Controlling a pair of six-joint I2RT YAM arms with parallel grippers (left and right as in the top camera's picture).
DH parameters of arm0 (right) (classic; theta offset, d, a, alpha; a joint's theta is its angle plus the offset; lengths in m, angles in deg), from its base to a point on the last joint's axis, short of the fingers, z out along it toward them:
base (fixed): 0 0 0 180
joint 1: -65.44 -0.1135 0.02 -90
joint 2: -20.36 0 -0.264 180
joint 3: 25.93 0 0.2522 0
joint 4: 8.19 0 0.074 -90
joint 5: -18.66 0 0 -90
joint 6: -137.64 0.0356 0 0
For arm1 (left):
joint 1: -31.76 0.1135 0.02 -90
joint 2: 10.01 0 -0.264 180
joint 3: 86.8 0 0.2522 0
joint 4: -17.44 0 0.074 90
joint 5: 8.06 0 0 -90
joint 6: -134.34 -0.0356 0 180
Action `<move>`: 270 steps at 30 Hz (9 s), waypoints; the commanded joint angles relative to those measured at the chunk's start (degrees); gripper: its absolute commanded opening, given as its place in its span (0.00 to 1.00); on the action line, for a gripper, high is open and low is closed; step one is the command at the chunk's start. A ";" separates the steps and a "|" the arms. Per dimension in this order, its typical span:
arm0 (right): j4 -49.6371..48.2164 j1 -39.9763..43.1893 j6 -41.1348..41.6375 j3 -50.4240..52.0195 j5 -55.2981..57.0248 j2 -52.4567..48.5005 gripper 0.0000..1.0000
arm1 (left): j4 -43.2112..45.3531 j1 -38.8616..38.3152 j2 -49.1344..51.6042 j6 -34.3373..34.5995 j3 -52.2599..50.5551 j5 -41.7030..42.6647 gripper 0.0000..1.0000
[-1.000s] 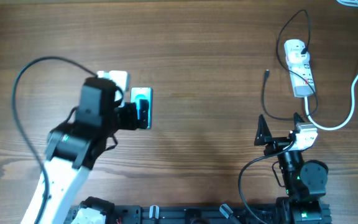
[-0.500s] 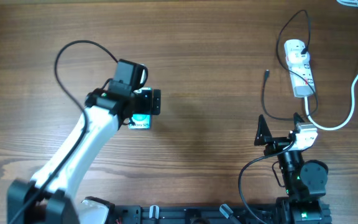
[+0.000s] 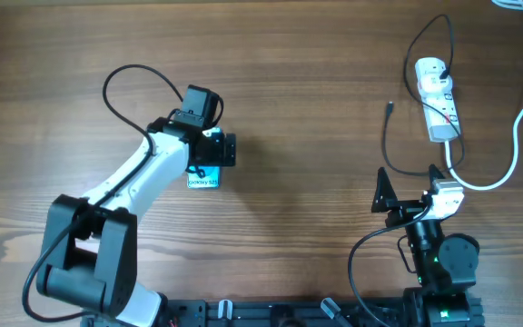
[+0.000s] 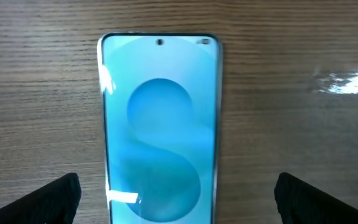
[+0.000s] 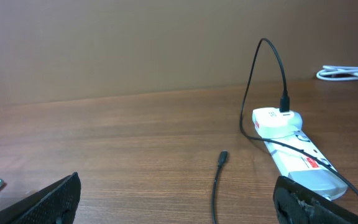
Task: Plug charger to phone and switch on socket
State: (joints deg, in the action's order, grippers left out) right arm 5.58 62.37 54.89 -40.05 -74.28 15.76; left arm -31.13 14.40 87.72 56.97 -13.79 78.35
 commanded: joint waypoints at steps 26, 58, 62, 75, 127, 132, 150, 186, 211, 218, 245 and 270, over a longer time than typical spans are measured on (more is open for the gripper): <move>-0.13 -0.09 0.39 0.07 -0.48 -0.17 0.99 | 0.76 2.60 9.38 1.16 0.66 3.78 0.69; -0.13 -0.09 0.39 0.07 -0.48 -0.20 1.00 | -5.55 2.58 -4.52 7.85 0.90 21.29 0.54; -0.13 -0.09 0.39 0.07 -0.48 -0.20 1.00 | -5.53 2.58 -4.52 11.89 0.90 23.74 0.54; -0.13 -0.09 0.42 0.07 -0.48 -0.20 1.00 | -6.01 2.60 -4.52 22.10 0.90 35.10 0.51; -1.27 -0.09 48.26 0.07 -14.12 -0.48 1.00 | 9.81 2.75 -4.85 49.86 4.92 70.55 0.50; -1.88 -0.09 67.80 0.07 -37.38 -2.40 1.00 | 13.64 2.75 -4.85 55.52 4.92 69.05 0.47; 0.35 -0.09 33.20 -3.52 -40.87 -6.84 0.97 | 15.98 2.58 -4.85 49.24 4.92 53.90 0.47; 24.30 -6.05 13.97 -32.87 -31.36 -27.67 0.93 | 0.44 -4.92 -27.85 47.19 4.96 19.37 0.48; -46.29 -32.46 28.96 -26.29 -13.38 -76.94 0.96 | 2.36 -5.05 -20.85 59.84 4.94 21.73 0.47; -50.34 -32.50 30.91 -26.32 -11.45 -76.94 0.90 | 0.87 -6.10 -20.85 59.82 4.94 20.63 0.47; -50.93 -34.91 33.53 -26.43 -6.71 -76.96 0.54 | 2.82 -12.15 -20.85 61.16 4.90 18.93 0.47; -52.39 -34.91 36.68 -26.43 -11.43 -76.94 0.25 | 2.82 -12.15 -19.69 61.16 4.90 18.49 0.48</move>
State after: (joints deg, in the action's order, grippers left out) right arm -46.13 27.72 90.34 -66.01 -83.26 -60.98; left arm -28.73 2.77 67.26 118.19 -10.27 96.77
